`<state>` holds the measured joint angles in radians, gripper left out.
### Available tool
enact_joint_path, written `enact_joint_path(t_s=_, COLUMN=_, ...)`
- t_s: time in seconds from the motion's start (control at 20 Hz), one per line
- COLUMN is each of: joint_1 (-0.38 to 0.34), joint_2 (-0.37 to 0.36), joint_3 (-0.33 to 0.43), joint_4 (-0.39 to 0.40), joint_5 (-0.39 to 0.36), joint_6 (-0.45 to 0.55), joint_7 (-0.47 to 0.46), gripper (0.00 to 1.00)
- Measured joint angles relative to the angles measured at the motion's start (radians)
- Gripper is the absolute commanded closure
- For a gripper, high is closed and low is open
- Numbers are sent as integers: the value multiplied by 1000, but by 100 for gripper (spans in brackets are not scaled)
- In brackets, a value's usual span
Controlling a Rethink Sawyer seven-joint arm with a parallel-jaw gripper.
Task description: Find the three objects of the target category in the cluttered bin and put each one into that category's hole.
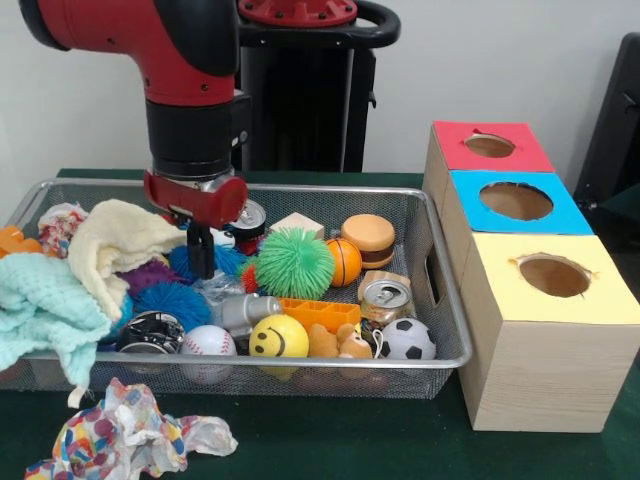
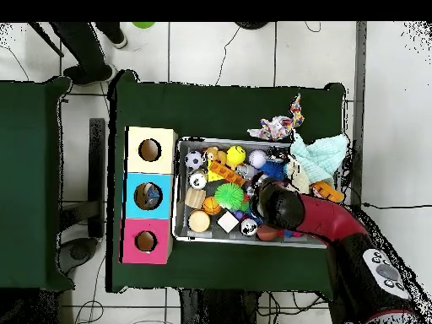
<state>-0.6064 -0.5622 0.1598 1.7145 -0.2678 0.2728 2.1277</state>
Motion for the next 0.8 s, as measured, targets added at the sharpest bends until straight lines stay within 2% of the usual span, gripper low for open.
enact_joint_path(t_s=0.8, joint_1=-23, joint_2=-25, joint_3=9, joint_4=0, joint_5=-88, joint_6=180, joint_7=0, gripper=100)
